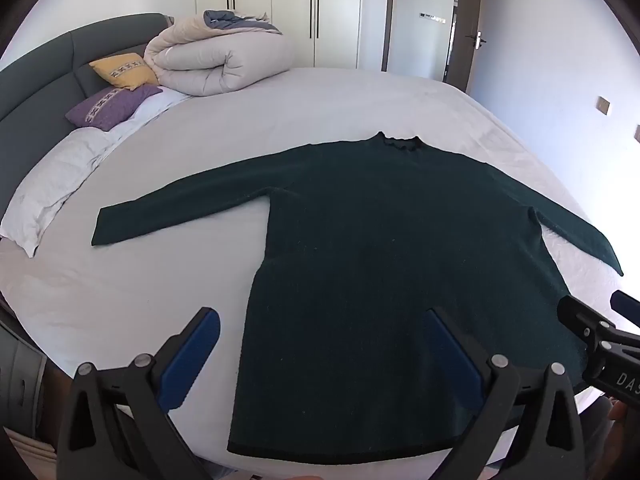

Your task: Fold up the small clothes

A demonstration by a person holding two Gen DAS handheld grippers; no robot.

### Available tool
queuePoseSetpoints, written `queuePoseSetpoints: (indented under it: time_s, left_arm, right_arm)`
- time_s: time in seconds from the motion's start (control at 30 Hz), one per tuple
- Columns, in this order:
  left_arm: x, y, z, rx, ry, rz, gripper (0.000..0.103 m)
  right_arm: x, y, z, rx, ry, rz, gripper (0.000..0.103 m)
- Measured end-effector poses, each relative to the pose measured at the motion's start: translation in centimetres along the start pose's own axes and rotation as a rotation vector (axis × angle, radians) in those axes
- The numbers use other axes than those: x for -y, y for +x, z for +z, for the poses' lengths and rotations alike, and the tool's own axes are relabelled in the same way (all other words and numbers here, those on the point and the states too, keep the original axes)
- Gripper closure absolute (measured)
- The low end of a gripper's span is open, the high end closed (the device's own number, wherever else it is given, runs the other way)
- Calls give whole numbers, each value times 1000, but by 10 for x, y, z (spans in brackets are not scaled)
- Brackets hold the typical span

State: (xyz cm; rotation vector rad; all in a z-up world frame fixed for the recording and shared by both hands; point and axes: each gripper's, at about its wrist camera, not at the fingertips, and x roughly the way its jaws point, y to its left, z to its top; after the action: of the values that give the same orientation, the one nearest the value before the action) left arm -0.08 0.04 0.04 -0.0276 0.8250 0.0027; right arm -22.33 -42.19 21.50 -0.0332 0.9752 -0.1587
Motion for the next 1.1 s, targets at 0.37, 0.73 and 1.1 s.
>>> queuePoseSetpoints:
  time_s: [0.37, 0.73, 1.1]
  left_arm:
    - [-4, 2, -8, -7, 5, 0, 0]
    - [-3, 2, -11, -16, -2, 3, 0]
    - [-2, 3, -10, -20, -2, 3, 0]
  right_arm:
    - [-10, -6, -6, 5, -5, 5, 0]
    - [-7, -1, -1, 8, -7, 2, 0]
    - [-3, -5, 1, 17, -5, -2, 0]
